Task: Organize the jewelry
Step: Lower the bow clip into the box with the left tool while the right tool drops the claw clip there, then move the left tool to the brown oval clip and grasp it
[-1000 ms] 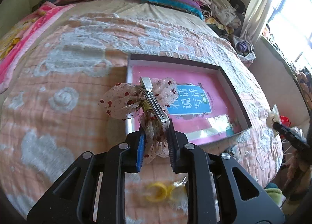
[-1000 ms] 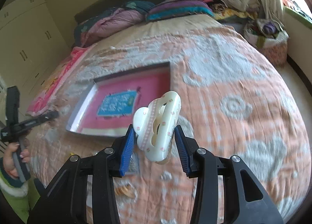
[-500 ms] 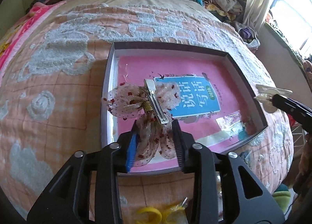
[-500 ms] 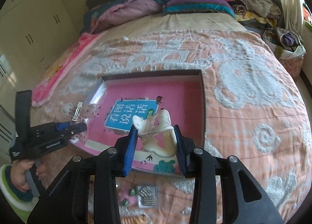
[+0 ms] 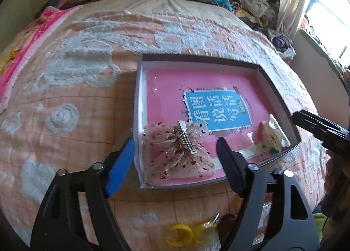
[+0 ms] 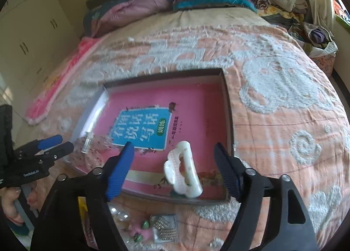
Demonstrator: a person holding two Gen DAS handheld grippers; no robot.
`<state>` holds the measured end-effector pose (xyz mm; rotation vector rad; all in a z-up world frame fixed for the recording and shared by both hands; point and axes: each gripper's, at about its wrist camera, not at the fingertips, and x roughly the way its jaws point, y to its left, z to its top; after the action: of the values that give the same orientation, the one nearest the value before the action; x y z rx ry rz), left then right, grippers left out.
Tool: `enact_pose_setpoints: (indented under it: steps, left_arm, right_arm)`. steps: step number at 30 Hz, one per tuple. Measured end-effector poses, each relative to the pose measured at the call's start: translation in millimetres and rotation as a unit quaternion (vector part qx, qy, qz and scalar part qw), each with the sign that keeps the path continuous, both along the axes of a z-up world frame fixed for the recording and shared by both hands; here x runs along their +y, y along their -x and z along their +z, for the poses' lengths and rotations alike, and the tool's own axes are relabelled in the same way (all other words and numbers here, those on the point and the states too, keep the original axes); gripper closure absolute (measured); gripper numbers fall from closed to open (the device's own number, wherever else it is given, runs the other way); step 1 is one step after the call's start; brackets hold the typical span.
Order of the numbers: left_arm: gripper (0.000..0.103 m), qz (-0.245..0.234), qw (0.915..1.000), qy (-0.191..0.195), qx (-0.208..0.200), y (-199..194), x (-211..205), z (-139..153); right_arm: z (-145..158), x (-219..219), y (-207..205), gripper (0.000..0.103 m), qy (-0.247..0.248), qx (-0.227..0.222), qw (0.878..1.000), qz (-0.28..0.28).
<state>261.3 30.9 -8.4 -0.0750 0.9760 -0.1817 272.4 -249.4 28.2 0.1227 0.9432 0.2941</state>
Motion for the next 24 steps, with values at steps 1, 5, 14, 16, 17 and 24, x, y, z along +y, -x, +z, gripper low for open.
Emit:
enact_pose_setpoints:
  steps: [1, 5, 14, 16, 17, 24]
  left_arm:
    - [0.023, 0.004, 1.0, 0.0, -0.004, 3.2, 1.6, 4.2]
    - [0.01, 0.01, 0.9997, -0.004, -0.019, 17.8, 4.8, 19.8]
    - [0.009, 0.014, 0.9985, -0.011, -0.052, 56.4, 6.9, 49.0]
    - [0.009, 0.013, 0.9985, -0.007, -0.053, 63.7, 6.1, 52.1]
    - [0.009, 0.013, 0.9984, -0.006, -0.054, 67.6, 5.0, 53.4]
    - [0.009, 0.003, 0.9978, -0.008, -0.065, 94.7, -5.2, 59.2]
  right_arm:
    - [5.7, -2.4, 3.6, 0.019, -0.001, -0.006, 1.0, -0.002]
    - [33.9, -11.2, 24.2, 0.012, -0.008, -0.039, 0.999, -0.004]
    - [79.0, -23.2, 72.9, 0.007, -0.019, -0.095, 0.995, 0.007]
    - [84.4, -24.3, 83.0, 0.007, -0.022, -0.101, 0.995, 0.009]
    - [86.8, -25.0, 88.4, 0.007, -0.024, -0.103, 0.994, 0.01]
    - [96.7, -22.7, 121.6, 0.006, -0.017, -0.12, 0.992, 0.021]
